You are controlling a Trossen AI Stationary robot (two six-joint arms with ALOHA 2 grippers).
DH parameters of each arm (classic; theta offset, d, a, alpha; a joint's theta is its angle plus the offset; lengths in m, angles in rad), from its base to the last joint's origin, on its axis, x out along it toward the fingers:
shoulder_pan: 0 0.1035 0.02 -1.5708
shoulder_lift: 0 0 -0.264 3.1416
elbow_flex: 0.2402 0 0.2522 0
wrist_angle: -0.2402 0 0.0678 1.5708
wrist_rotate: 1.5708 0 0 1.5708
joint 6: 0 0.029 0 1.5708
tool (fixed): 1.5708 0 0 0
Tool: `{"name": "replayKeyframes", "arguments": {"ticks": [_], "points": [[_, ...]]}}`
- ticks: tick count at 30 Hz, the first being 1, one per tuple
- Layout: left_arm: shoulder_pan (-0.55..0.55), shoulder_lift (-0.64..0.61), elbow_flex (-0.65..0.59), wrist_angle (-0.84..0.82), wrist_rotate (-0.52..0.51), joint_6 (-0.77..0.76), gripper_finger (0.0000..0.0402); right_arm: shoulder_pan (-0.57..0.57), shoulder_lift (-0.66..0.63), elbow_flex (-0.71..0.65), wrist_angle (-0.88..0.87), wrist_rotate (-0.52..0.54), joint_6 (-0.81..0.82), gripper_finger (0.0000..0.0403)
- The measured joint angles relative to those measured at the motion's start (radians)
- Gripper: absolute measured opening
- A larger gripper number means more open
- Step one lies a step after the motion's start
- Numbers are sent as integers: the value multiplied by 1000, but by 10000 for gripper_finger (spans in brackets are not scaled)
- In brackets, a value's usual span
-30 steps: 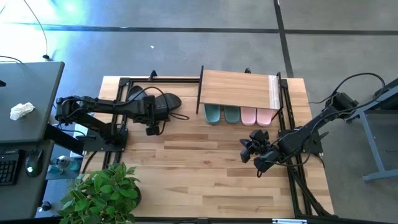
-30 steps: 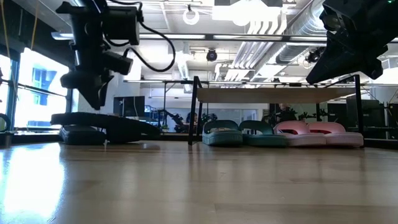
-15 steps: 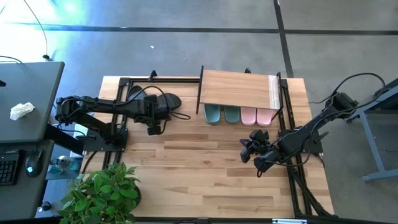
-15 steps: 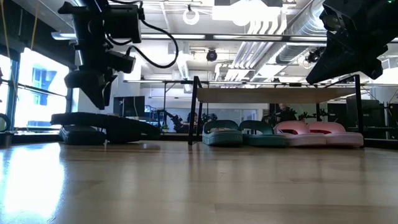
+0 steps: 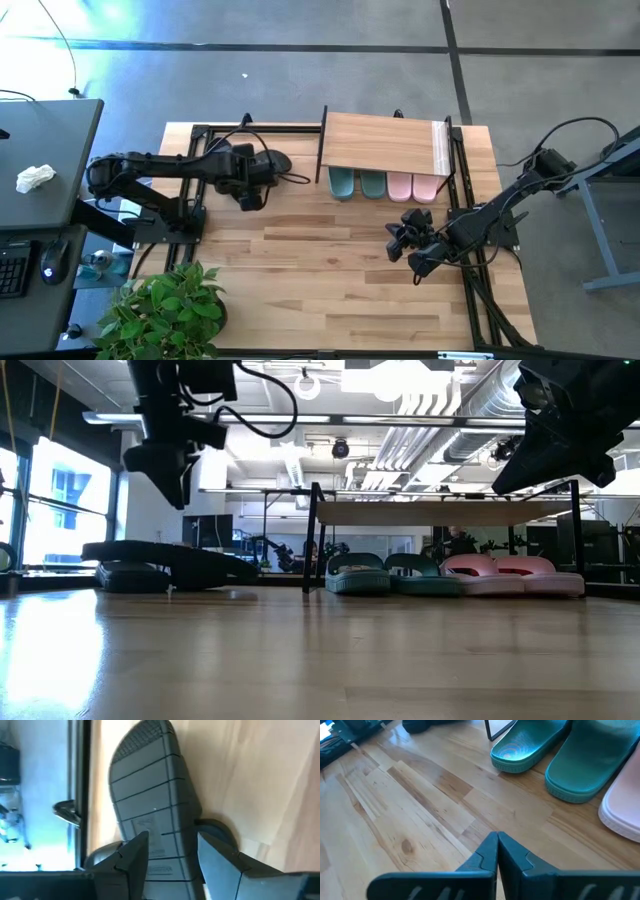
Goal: Pick and place slides into the shelf
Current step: Put the right black slide on the shelf
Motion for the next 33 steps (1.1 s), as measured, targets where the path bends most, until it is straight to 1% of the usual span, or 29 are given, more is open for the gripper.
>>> {"name": "replayKeyframes", "arguments": {"ticks": [2,4,10,14,19,25,28,33], "points": [[16,0,-1,-3,30,-1,168,0,0,0,3,0,0,0],[26,0,-1,-5,64,-1,191,0,0,0,3,0,0,0],[49,0,-12,-2,66,36,282,0,0,0,2,0,-3,0],[48,8,-52,0,65,39,315,0,0,0,2,0,-2,0],[48,44,-99,-3,71,30,328,0,0,0,1,0,-11,0],[48,119,-109,3,62,30,322,0,0,0,-1,0,-25,0],[48,166,-109,12,36,30,320,0,0,0,-1,0,-20,0],[48,239,-109,16,-53,30,319,0,0,0,3,1,-18,0]]}}
